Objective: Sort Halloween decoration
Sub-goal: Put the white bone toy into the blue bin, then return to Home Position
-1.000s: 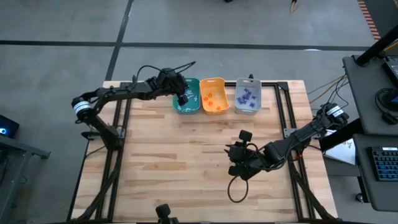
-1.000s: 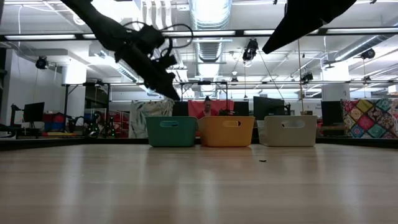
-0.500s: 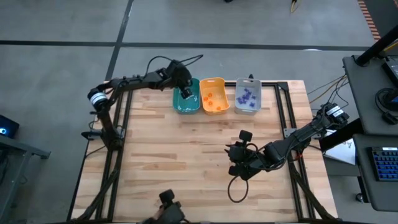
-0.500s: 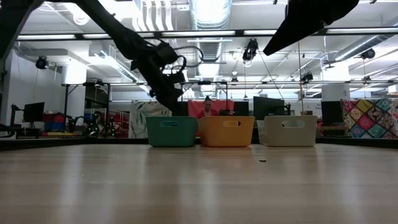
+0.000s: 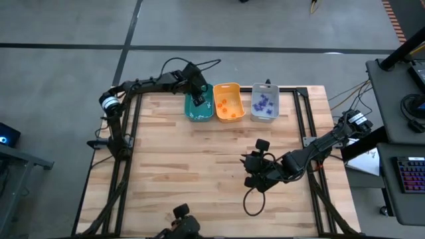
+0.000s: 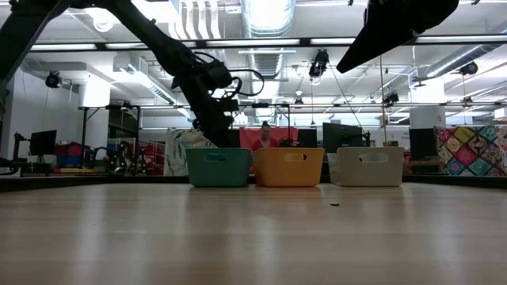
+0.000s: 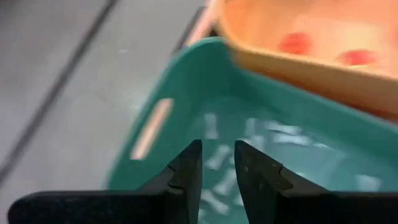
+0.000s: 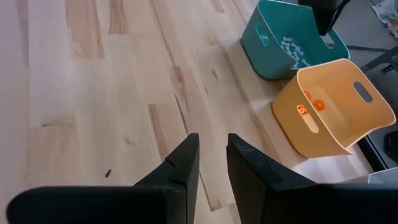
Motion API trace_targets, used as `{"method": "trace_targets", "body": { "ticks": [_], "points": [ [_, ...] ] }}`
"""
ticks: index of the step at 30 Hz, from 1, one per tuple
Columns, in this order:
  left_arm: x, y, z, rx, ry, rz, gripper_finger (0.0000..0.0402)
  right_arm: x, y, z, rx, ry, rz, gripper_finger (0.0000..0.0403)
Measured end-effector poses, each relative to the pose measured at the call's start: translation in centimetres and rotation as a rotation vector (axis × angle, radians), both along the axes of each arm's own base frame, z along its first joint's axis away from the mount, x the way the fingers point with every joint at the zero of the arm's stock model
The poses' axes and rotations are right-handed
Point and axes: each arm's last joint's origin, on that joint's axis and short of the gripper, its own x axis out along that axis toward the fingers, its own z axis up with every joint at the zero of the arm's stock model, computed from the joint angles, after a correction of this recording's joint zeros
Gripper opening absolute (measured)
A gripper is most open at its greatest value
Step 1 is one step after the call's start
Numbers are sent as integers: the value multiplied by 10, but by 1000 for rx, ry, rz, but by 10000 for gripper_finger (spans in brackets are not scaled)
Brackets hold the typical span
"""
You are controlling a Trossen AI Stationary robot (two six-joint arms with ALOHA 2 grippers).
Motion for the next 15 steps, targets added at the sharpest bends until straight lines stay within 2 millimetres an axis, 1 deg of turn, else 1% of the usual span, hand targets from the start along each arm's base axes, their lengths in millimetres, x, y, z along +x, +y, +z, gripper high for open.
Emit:
{"method": "trace_targets", "body": {
  "ticks": [4,7,11,15],
  "points": [
    [-3,-12,11,-174,-120,-109,76,-1,-1,-3,-15,14,11,72],
    [-7,-28,15,-283,-190,-179,75,-2,-1,-7,-41,31,35,72],
    [-15,-61,23,-281,-222,-249,75,3,-2,-8,-70,-17,103,72],
    [-26,-102,29,-260,-284,-309,75,11,-10,-3,-76,-77,185,72]
  ]
}}
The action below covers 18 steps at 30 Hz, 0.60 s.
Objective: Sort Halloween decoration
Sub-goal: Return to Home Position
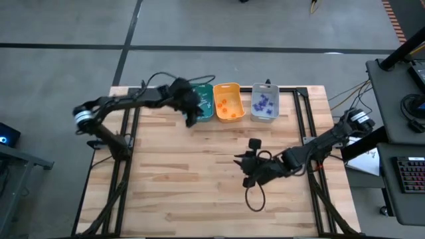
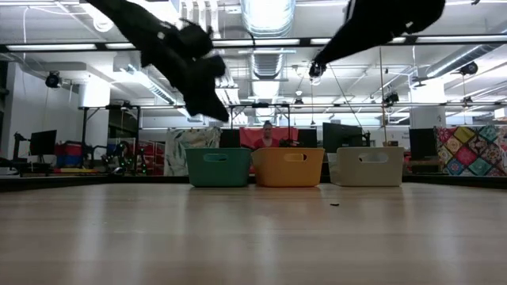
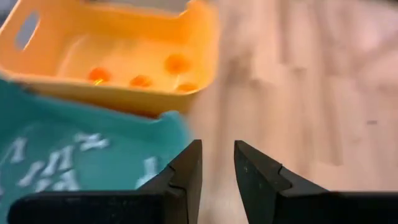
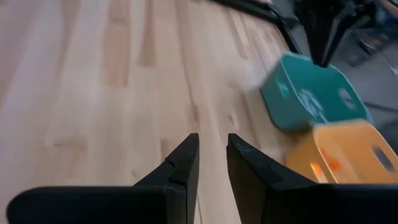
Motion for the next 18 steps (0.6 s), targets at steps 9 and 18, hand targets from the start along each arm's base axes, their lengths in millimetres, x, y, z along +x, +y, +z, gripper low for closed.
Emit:
{"method": "trace_targets", "body": {
  "ticks": [9,18],
  "points": [
    [-56,-80,12,93,-240,-87,75,6,-41,5,12,-90,115,72],
    [-118,-107,0,84,-417,-56,75,-16,-81,-3,73,-178,97,72]
  ]
}}
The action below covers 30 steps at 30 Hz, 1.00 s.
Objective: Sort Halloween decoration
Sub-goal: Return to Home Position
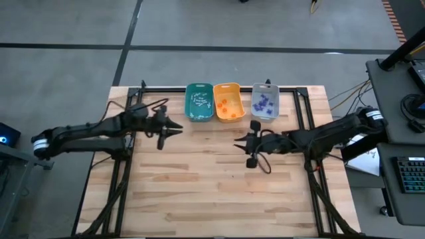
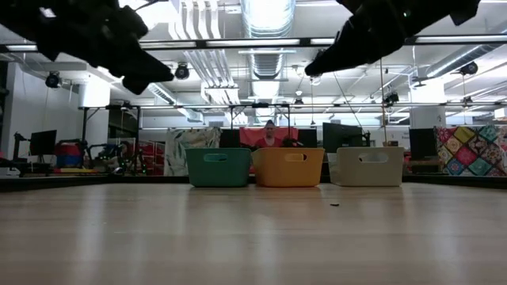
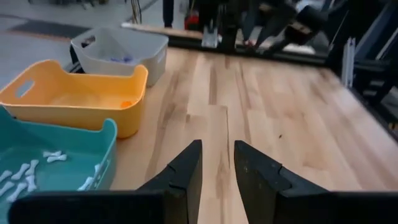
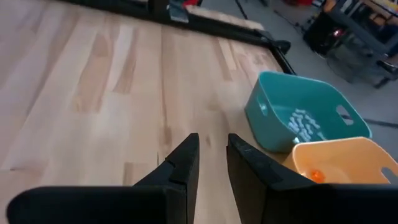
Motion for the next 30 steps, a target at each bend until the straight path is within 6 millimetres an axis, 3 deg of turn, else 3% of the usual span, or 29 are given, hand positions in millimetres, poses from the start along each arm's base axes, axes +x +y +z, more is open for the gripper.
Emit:
{"method": "trace_targets", "body": {
  "ticks": [11,30],
  "points": [
    [-36,-13,-16,27,-133,5,75,-36,-25,7,28,-122,-17,72],
    [-60,-22,-39,8,-240,6,75,-112,-34,-4,80,-330,-47,72]
  ]
}}
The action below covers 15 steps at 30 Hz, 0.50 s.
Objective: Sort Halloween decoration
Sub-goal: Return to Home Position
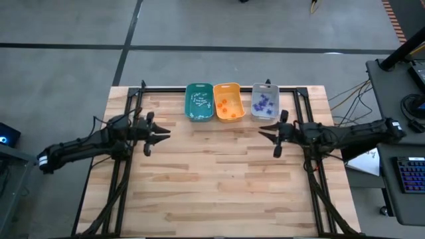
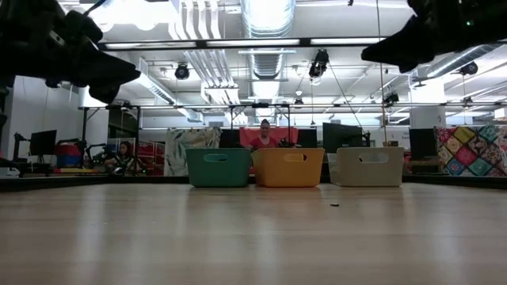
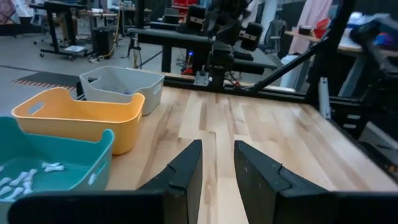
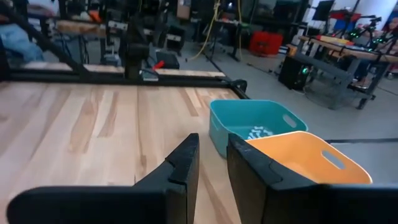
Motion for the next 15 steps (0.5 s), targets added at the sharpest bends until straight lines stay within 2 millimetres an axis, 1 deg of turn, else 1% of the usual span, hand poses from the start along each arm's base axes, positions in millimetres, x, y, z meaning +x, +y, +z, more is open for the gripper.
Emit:
{"method": "trace_targets", "body": {
  "ticks": [4,8,11,15],
  "points": [
    [-5,-2,-8,-24,-39,-25,75,-14,-2,-8,15,-46,-12,72],
    [-9,-4,-18,-46,-72,-24,75,-33,-4,-10,26,-155,-43,72],
    [-11,-5,-25,-58,-100,-25,75,-43,-6,-13,33,-215,-63,72],
    [-13,-6,-21,-47,-160,-43,75,-52,-6,-13,29,-270,-67,72]
  ]
}}
